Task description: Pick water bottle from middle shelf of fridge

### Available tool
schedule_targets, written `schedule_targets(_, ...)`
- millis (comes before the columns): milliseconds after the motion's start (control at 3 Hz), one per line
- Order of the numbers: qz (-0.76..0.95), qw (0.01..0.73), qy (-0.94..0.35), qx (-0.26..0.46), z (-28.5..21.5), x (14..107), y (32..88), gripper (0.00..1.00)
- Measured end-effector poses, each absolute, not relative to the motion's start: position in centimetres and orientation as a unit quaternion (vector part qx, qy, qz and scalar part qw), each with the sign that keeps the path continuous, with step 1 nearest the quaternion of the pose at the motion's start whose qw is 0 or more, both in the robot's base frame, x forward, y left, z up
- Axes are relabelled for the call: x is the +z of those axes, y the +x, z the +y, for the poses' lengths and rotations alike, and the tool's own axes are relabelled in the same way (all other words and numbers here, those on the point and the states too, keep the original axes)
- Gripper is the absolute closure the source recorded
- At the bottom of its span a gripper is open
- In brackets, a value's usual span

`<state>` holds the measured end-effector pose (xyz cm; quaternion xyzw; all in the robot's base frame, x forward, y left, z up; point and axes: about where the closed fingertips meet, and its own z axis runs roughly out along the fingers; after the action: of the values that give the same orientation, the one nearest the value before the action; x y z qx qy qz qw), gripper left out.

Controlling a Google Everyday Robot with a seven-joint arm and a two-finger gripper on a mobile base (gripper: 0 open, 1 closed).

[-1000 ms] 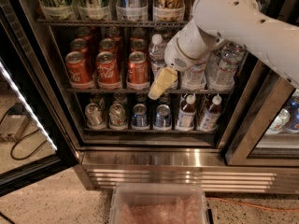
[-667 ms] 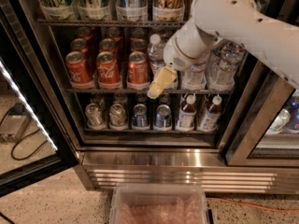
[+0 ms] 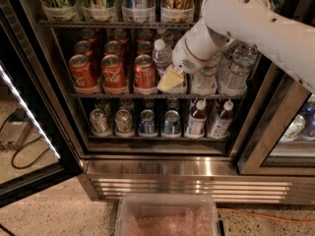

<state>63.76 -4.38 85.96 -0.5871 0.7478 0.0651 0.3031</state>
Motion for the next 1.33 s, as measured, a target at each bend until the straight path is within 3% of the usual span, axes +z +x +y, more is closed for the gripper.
schedule_targets(667,0.748,0.303,-0.587,0.065,-4.37,85.95,63.76,0.93)
schedule_targets(1000,0.748,0.303,-0.587,0.065,-4.37,85.95,63.76,1.00)
schedule_targets(1333,0.748,0.303,-0.587,0.065,-4.37,85.95,63.76,1.00)
